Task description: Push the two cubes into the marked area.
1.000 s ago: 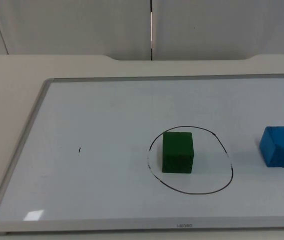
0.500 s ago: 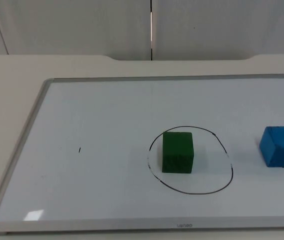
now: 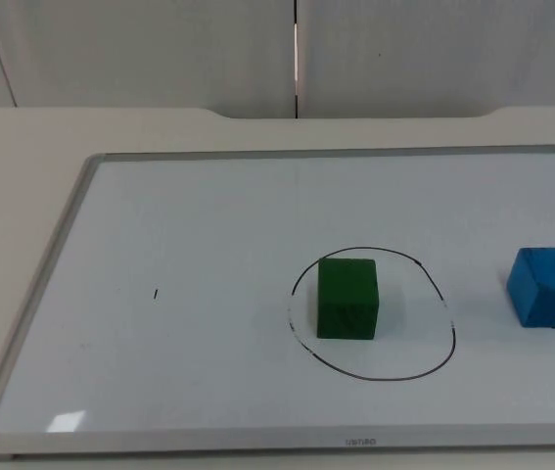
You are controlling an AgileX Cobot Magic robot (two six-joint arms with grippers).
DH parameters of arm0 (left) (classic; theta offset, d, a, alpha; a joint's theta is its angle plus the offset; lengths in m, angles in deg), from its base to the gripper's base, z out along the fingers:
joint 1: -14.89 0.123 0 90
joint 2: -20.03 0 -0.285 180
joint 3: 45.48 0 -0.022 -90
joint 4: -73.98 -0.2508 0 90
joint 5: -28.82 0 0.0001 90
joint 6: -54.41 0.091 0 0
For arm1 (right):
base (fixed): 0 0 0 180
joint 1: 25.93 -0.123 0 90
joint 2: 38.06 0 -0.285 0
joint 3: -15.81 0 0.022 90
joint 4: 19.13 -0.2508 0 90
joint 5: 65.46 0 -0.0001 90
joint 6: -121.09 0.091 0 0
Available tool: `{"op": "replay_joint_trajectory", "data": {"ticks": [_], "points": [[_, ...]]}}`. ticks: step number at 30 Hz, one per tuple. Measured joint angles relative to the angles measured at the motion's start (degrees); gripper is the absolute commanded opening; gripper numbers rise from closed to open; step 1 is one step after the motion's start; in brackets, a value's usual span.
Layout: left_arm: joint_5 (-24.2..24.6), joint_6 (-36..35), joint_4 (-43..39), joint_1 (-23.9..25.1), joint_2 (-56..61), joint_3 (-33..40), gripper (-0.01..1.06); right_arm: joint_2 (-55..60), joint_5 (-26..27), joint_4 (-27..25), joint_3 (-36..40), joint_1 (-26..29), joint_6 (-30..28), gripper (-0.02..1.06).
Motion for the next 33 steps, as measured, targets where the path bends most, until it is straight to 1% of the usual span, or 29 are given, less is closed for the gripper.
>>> {"op": "replay_joint_trajectory", "data": {"ticks": [2, 9, 11, 14, 21, 27, 29, 33], "points": [[0.84, -0.52, -0.23, 0.0, 1.62, 1.02, 0.0, 0.0, 0.0, 0.11, 0.0, 0.0, 0.0, 1.05], [1.3, -0.99, -0.56, 0.0, 5.6, 1.41, 0.0, 0.0, 0.0, 0.11, 0.0, 0.0, 0.0, 1.05], [3.39, -0.99, -1.84, 0.0, 6.27, 1.41, 0.0, 0.0, 0.0, 0.53, 0.0, 0.0, 0.0, 1.05], [8.14, -1.59, -5.82, 0.0, 6.27, 1.44, 0.0, 0.0, 0.0, 0.53, 0.0, 0.0, 0.0, 1.05], [8.32, -2.25, -7.37, 0.0, 6.27, 2.56, 0.0, 0.0, 0.0, 0.13, 0.0, 0.0, 0.0, 1.05], [8.18, -2.25, -7.37, 0.0, 6.27, 2.57, 0.0, 0.0, 0.0, 0.13, 0.0, 0.0, 0.08, 1.01], [8.18, -2.25, -7.37, 0.0, 6.27, 2.57, 0.0, 0.0, 0.0, 0.13, 0.0, 0.0, 1.46, 0.99], [8.18, -2.25, -7.37, 0.0, 6.27, 2.57, 0.0, 0.47, 0.53, 0.53, -0.36, 0.0, 2.42, 0.98]]}}
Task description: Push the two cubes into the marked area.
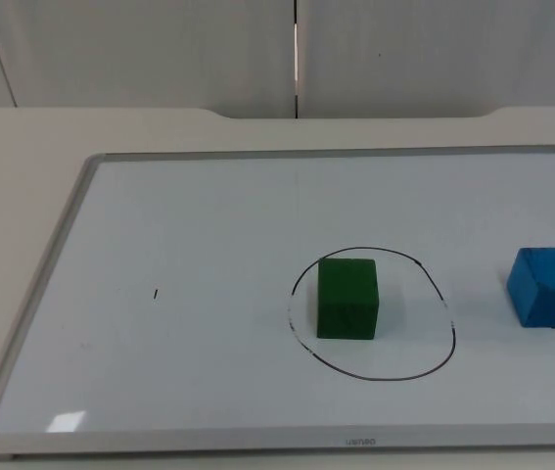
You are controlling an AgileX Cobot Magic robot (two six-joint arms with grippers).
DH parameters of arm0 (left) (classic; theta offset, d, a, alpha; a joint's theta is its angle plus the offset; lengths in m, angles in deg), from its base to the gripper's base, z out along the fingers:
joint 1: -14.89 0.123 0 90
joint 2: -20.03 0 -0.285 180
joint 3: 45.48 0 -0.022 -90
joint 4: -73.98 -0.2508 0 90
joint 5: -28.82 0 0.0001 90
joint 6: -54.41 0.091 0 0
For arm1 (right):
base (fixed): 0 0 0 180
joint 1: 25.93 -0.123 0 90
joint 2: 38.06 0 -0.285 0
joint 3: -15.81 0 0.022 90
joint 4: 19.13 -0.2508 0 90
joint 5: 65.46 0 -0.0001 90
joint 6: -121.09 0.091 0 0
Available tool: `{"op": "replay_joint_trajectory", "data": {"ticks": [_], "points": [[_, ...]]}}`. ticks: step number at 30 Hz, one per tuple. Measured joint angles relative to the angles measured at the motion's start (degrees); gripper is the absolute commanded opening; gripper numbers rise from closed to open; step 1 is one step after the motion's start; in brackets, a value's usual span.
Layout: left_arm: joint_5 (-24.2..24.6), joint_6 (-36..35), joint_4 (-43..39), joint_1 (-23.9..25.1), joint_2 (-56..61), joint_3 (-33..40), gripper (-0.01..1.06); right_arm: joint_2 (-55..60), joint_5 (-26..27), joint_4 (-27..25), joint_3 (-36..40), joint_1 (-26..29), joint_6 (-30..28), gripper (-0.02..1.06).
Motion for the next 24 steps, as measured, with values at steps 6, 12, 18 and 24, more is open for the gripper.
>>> {"op": "replay_joint_trajectory", "data": {"ticks": [6, 12, 18, 24], "points": [[0.0, 0.0, 0.0, 0.0, 0.0, 0.0, 0.0, 8.52, 1.81, 0.0, -2.81, 0.0, 0.18, 0.88], [0.0, 0.0, -0.1, 0.0, 0.0, 0.0, 0.0, 21.45, 5.34, 0.0, -6.29, 0.0, 0.38, 0.51], [0.0, 0.0, -0.22, 0.0, 0.0, 0.0, 0.0, 34.12, 11.03, 0.0, -8.4, 0.0, 0.38, 0.28], [0.0, 0.0, -0.22, 0.0, 0.0, 0.0, 0.0, 47.04, 16.02, 0.0, -9.01, 0.0, 0.38, 0.03]]}}
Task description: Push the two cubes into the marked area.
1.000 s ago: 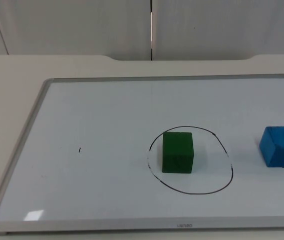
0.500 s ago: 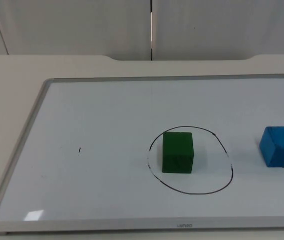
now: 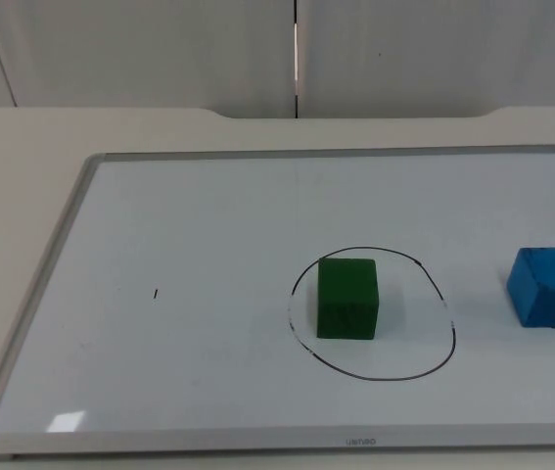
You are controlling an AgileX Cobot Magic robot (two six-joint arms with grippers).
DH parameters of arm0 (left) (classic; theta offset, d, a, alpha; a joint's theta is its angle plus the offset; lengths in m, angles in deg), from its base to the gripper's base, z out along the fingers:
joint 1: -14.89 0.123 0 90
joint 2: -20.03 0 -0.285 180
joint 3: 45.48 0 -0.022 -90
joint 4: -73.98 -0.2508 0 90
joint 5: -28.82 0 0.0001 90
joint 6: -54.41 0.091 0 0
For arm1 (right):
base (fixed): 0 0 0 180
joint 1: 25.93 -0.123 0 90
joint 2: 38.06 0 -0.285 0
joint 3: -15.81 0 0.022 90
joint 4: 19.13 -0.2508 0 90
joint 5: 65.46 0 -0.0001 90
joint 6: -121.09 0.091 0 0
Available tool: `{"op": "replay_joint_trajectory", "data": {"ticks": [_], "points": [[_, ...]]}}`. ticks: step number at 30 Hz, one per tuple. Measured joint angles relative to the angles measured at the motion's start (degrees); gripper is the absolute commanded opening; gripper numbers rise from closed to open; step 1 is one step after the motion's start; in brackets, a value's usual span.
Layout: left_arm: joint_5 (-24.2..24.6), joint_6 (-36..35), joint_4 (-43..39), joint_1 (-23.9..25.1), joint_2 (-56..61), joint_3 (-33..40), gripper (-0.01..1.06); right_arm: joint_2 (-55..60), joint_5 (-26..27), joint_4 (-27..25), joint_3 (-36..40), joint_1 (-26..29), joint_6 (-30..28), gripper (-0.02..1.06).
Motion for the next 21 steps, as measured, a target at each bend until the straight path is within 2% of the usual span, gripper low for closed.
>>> {"op": "replay_joint_trajectory", "data": {"ticks": [1, 9, 14, 21], "points": [[0.0, 0.0, 0.0, 0.0, 0.0, 0.0, 0.0, 2.94, 1.02, 0.0, 0.0, 0.0, 0.0, 0.0], [0.0, 0.0, 0.0, 0.0, 0.0, 0.0, 0.0, 18.92, 8.08, -0.4, 0.0, 0.0, 0.0, 0.0], [0.0, 0.0, 0.0, 0.0, 0.0, 0.0, 0.0, 29.74, 16.23, -0.4, 0.0, 0.0, 0.0, 0.0], [0.0, 0.0, 0.0, 0.0, 0.0, 0.0, 0.0, 37.11, 23.71, -0.4, 0.0, 0.0, 0.0, 0.0]]}}
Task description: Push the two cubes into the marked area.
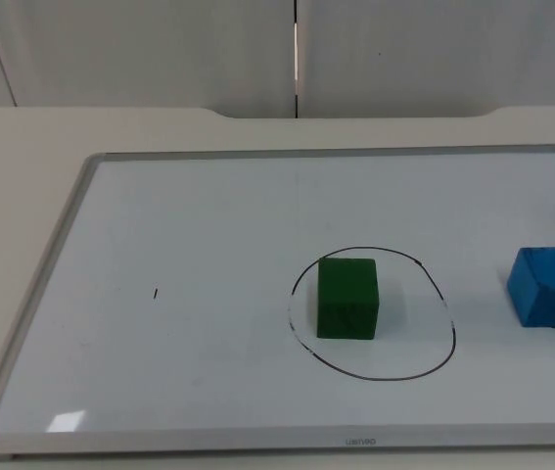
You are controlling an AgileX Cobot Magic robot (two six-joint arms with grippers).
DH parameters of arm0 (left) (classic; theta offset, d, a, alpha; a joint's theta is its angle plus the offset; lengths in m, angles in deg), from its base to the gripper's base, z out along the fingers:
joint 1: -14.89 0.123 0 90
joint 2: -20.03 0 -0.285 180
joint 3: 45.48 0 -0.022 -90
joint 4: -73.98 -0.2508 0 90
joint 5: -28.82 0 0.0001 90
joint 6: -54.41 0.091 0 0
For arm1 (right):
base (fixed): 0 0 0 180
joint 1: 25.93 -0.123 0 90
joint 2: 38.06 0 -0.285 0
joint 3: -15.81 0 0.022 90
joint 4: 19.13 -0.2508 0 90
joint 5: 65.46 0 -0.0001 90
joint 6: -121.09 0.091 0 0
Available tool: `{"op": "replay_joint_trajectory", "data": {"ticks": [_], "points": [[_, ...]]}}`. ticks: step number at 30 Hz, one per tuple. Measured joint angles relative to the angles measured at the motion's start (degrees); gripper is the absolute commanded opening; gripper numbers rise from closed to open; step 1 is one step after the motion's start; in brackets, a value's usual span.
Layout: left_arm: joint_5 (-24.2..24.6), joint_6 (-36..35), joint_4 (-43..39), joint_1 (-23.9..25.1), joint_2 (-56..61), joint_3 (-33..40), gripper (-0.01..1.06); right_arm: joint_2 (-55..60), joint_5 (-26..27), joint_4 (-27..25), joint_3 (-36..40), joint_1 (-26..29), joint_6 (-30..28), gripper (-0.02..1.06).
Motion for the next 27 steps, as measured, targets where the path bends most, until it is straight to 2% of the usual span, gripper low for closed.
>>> {"op": "replay_joint_trajectory", "data": {"ticks": [7, 12, 18, 21, 27], "points": [[0.0, 0.0, 0.0, 0.0, 0.0, 0.0, 0.0, 6.13, 9.71, 0.0, -0.09, 0.0, 0.0, 0.0], [0.0, 0.0, 0.0, 0.0, 0.0, 0.0, 0.0, 7.95, 11.26, 0.0, -0.85, 0.0, 0.04, 0.0], [0.0, 0.0, 0.0, 0.0, 0.0, 0.0, 0.0, 10.8, 5.65, -2.79, -5.79, 0.0, 0.17, 0.0], [0.0, 0.0, 0.0, 0.0, 0.0, 0.0, 0.0, 13.97, -0.67, -4.44, -10.91, 0.0, 0.17, 0.0], [0.0, 0.0, 0.0, 0.0, 0.0, 0.0, 0.0, 17.16, -4.27, -5.74, -14.14, 0.0, 0.27, 0.0]]}}
